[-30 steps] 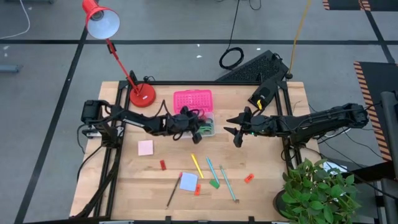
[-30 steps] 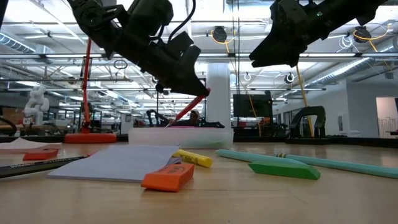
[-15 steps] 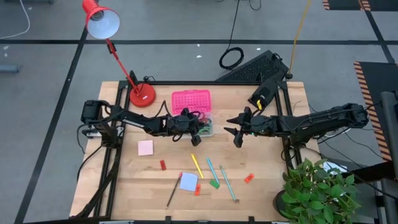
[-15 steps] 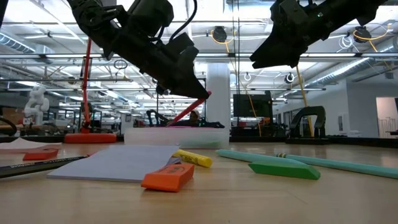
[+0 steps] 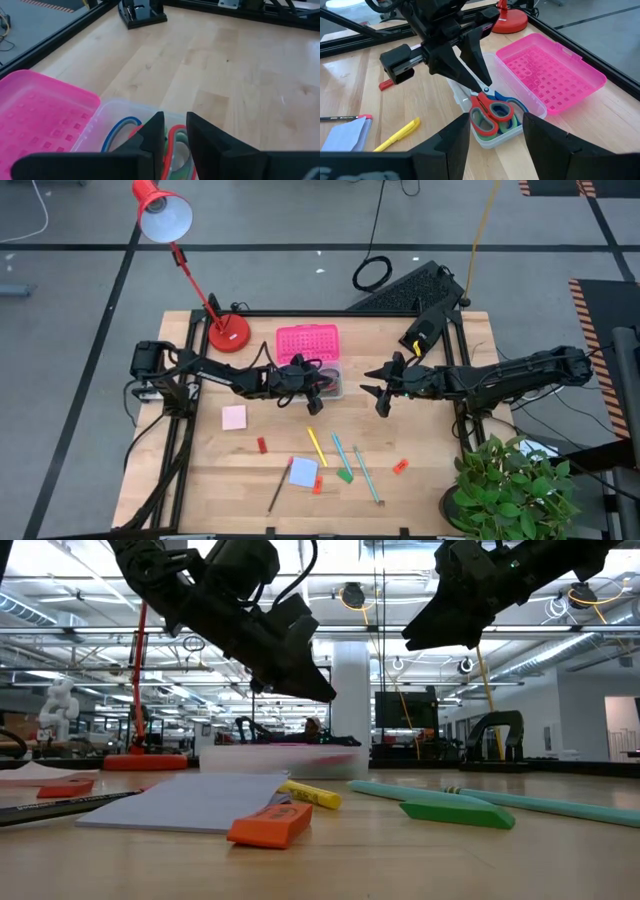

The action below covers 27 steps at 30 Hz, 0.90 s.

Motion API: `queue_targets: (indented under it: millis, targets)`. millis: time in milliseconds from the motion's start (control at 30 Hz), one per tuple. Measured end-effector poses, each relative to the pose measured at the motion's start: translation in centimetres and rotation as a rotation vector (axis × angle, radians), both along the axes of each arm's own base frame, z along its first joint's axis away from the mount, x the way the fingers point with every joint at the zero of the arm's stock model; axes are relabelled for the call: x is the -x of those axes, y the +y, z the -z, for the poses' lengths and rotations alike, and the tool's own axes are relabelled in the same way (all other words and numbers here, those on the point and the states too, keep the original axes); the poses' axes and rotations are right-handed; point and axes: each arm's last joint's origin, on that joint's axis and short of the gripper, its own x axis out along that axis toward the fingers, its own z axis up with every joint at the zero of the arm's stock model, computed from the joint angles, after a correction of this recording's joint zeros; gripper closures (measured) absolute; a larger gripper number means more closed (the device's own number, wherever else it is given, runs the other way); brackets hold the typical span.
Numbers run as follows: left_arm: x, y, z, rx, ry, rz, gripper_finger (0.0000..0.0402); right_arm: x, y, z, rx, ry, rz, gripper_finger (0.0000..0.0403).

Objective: Pack school essentials
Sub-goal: Put the light blue pencil into the pink supply box

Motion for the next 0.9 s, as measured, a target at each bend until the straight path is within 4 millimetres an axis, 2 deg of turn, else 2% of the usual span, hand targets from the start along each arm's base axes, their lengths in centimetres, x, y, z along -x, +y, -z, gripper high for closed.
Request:
queue_targets:
  millis: [367, 500, 900]
  targets:
    - [1.1, -0.4, -3.5, 0.043, -0.086, 0.107, 0.0316, 0.0, 0.0, 0.0, -0.003, 0.002, 0.001, 0.0225]
    - [2.1, -0.5, -4.4, 0.040, -0.042, 0.137, 0.0316, 0.1, 0.1, 0.1, -0.023, 0.009, 0.005, 0.0225]
    - [6.3, -1.5, -7.4, 0.071, 0.087, 0.207, 0.0316, 0.2, 3.6, 0.4, -0.067, 0.002, -0.092, 0.0225]
